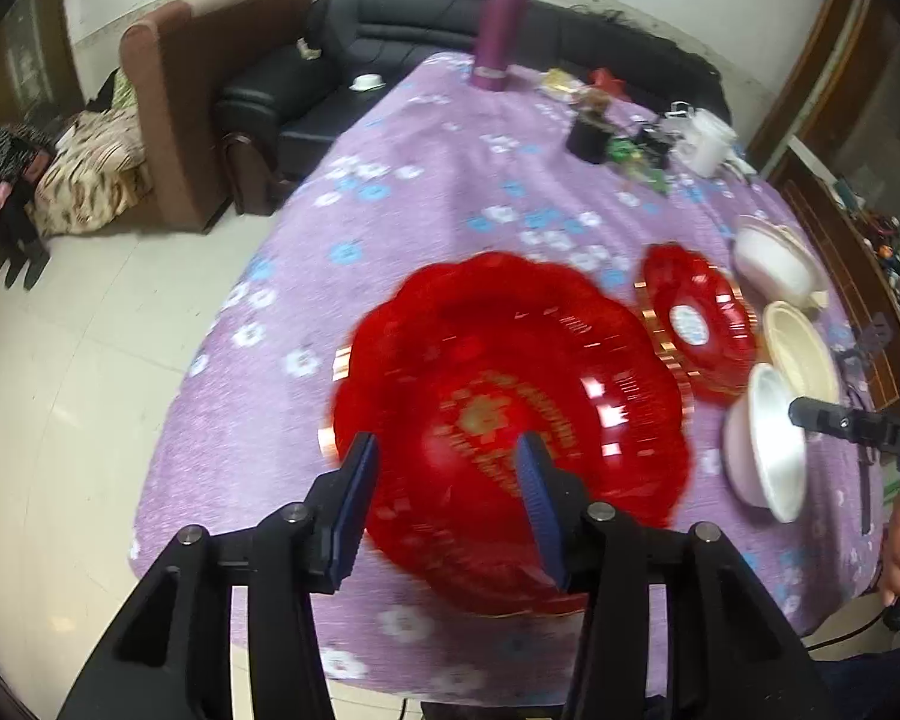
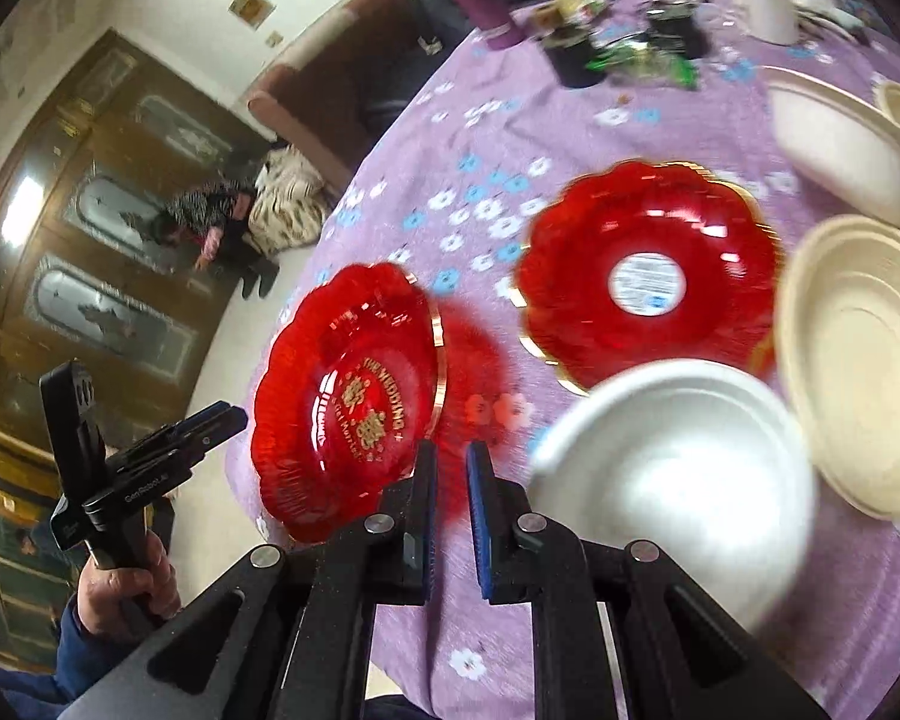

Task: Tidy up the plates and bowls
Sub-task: 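Lift the large red plate with the left gripper and lower it onto the cloth, then release the large red plate and grasp the small red plate's rim with the left gripper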

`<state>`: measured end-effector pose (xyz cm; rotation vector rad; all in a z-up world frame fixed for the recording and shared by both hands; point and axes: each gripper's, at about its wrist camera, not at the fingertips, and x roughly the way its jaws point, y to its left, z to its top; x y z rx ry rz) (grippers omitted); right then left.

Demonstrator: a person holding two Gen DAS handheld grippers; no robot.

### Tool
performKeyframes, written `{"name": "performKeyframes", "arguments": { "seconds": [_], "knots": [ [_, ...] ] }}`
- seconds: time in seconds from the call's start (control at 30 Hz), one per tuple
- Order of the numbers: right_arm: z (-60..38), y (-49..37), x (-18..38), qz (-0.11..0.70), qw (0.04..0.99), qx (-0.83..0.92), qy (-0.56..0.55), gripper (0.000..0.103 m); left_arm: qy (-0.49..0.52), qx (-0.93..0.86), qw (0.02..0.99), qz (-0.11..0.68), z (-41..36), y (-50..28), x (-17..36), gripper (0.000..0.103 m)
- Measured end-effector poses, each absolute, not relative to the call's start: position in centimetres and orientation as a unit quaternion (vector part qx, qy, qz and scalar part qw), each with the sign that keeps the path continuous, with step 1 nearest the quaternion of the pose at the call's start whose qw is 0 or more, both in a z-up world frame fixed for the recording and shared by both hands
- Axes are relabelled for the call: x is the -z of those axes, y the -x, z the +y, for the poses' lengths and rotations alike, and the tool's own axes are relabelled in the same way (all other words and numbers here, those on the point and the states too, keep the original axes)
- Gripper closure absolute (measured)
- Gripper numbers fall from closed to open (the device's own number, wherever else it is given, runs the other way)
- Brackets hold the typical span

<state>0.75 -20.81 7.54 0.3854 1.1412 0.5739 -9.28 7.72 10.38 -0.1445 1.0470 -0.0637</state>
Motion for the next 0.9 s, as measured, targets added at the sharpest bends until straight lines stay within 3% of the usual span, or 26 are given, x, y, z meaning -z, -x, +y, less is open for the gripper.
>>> {"name": "performKeyframes", "arguments": {
  "seconds": [0.53,0.9],
  "knots": [
    [-32.8,2.6,-8.1,0.498,0.804,-0.207,-0.251,0.091,0.005,0.139,0.844,0.518,-6.0,3.1,-12.4,0.05],
    [-35.0,-2.8,-10.0,0.504,0.816,-0.183,-0.216,0.091,0.004,0.127,0.82,0.558,-7.3,-3.7,-9.9,0.049]
  ]
}}
